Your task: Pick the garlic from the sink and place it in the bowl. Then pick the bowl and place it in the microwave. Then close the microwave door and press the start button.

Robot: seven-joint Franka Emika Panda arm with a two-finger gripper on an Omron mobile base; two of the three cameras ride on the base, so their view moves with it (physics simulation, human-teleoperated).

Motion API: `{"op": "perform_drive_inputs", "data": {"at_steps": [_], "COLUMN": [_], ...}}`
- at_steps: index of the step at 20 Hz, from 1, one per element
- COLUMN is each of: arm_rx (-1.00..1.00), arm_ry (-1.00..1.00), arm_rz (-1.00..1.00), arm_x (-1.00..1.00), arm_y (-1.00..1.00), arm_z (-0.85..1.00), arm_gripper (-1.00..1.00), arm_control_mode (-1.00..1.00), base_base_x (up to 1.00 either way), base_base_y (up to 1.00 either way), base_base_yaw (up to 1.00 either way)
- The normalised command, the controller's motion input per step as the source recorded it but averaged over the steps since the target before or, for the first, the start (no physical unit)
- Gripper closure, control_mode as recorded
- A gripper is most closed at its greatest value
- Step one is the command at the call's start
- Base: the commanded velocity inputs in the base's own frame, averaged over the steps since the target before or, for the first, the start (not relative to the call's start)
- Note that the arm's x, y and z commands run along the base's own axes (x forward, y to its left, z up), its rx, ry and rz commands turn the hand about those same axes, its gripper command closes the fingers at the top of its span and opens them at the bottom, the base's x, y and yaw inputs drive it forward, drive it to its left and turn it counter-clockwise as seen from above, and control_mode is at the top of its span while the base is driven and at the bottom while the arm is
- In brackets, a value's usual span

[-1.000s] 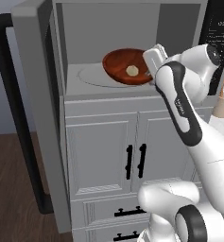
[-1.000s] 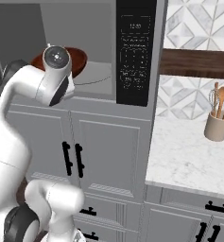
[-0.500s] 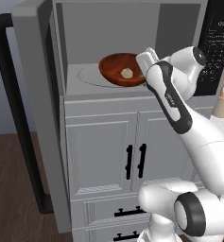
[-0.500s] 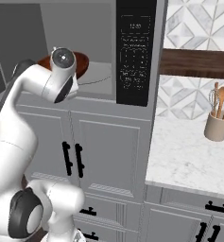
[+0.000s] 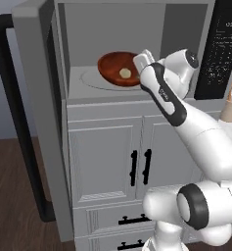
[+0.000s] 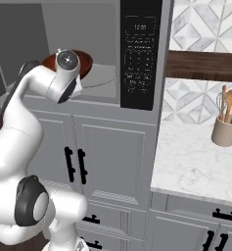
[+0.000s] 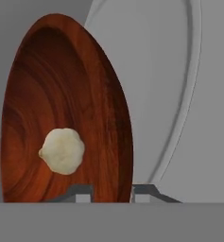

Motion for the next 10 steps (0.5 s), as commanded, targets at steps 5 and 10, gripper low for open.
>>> {"op": "perform_drive_inputs", "data": {"at_steps": [5,10], "arm_rx": [0.00,0.00], "arm_ry": [-0.07,-0.27], "arm_rz": [0.00,0.00], "arm_x": [-0.08,-0.56], "arm_y": [0.01,0.07], "arm_z": [-0.04,0.00], "arm_gripper": [-1.00,-1.00], "arm_control_mode": [-1.00,-1.00], "base_base_x": [0.00,0.00], "base_base_y": [0.00,0.00], "base_base_yaw": [0.00,0.00]}}
